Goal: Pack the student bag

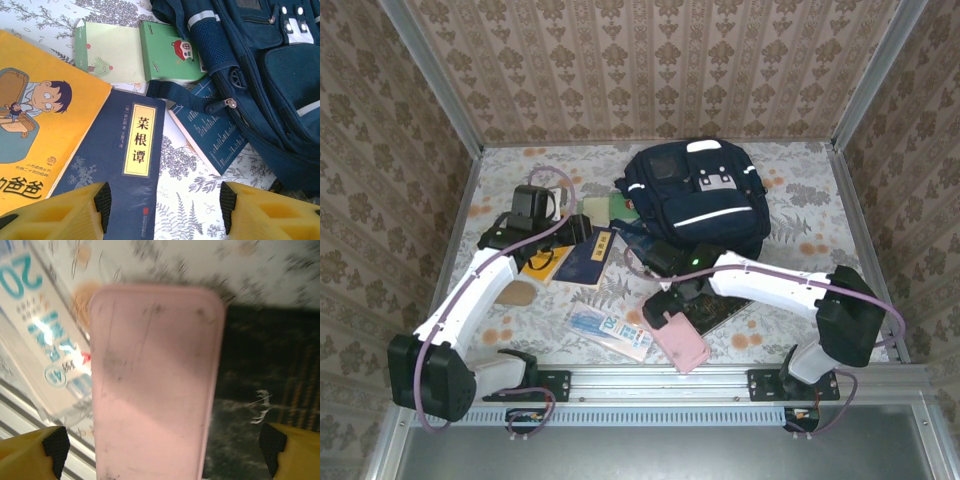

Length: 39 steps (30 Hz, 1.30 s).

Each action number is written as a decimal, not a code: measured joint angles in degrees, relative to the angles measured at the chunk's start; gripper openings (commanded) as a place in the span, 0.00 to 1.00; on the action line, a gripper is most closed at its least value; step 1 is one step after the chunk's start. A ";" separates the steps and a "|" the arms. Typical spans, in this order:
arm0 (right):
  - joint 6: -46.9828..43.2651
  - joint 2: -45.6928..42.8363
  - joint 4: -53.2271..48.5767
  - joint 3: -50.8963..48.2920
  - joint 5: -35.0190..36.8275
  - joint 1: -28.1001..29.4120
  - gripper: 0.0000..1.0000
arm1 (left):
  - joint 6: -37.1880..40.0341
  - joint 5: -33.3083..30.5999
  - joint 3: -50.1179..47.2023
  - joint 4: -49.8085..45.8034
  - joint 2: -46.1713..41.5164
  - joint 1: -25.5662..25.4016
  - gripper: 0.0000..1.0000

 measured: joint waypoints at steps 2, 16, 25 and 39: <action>0.22 1.44 -0.90 0.11 0.15 2.03 1.00 | -0.02 0.33 0.00 0.13 -0.04 0.00 0.61; 3.26 10.29 -2.58 1.68 5.22 7.96 1.00 | -0.02 0.59 -1.88 0.59 -0.02 0.46 0.61; 4.76 14.23 -4.28 3.76 8.98 9.11 1.00 | -0.02 1.38 -1.88 0.74 0.07 0.48 0.61; 2.05 19.12 -4.35 12.57 10.23 7.91 0.74 | -0.22 1.86 -1.90 1.53 0.70 1.57 0.62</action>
